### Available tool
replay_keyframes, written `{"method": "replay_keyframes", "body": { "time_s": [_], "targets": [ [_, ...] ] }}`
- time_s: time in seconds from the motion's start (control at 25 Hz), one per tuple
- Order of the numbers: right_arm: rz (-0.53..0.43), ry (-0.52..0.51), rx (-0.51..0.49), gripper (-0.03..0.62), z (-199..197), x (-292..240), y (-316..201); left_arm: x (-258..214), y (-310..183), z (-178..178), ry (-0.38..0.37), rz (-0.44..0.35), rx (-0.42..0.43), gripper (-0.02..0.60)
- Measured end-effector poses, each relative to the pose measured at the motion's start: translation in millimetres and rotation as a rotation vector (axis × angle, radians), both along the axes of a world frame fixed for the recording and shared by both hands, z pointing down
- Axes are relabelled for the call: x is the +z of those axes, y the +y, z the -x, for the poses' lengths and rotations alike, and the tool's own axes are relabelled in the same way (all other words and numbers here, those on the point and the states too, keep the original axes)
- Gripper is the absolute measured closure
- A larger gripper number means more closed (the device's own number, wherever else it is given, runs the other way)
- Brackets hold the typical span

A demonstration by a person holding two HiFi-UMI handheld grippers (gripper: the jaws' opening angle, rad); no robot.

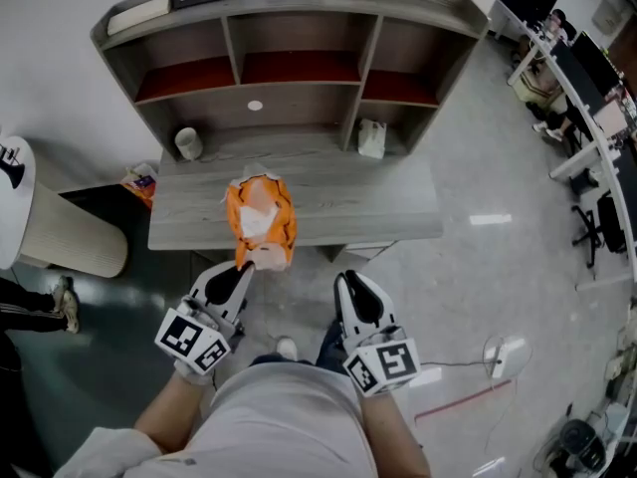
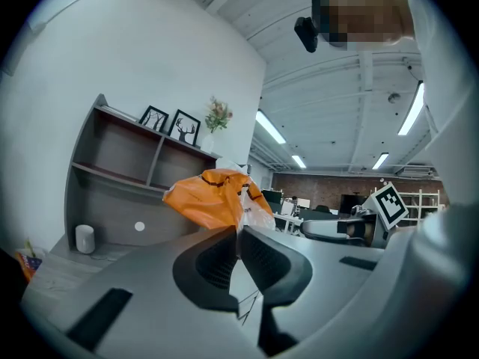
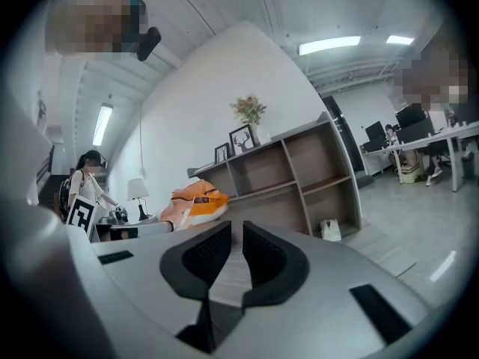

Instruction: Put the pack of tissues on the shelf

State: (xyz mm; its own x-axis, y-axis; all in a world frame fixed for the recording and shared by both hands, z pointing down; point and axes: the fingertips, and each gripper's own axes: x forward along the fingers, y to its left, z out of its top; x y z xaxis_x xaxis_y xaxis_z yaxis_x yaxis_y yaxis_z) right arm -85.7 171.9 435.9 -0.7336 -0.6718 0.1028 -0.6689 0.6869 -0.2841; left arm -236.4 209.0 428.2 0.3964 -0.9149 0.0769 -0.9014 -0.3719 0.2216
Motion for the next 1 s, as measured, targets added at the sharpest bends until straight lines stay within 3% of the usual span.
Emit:
{"method": "replay_keyframes", "body": {
  "time_s": [0.44,1.0],
  "targets": [
    [0.022,-0.002,-0.089,0.537,-22,6,-110,6,-106,-41,0.002,0.023,-0.044,0.558],
    [-0.016,-0.064,-0.076,0.537,-110,-19,-240,-22,-239,-132,-0.051,0.001,-0.029,0.558]
  ]
}}
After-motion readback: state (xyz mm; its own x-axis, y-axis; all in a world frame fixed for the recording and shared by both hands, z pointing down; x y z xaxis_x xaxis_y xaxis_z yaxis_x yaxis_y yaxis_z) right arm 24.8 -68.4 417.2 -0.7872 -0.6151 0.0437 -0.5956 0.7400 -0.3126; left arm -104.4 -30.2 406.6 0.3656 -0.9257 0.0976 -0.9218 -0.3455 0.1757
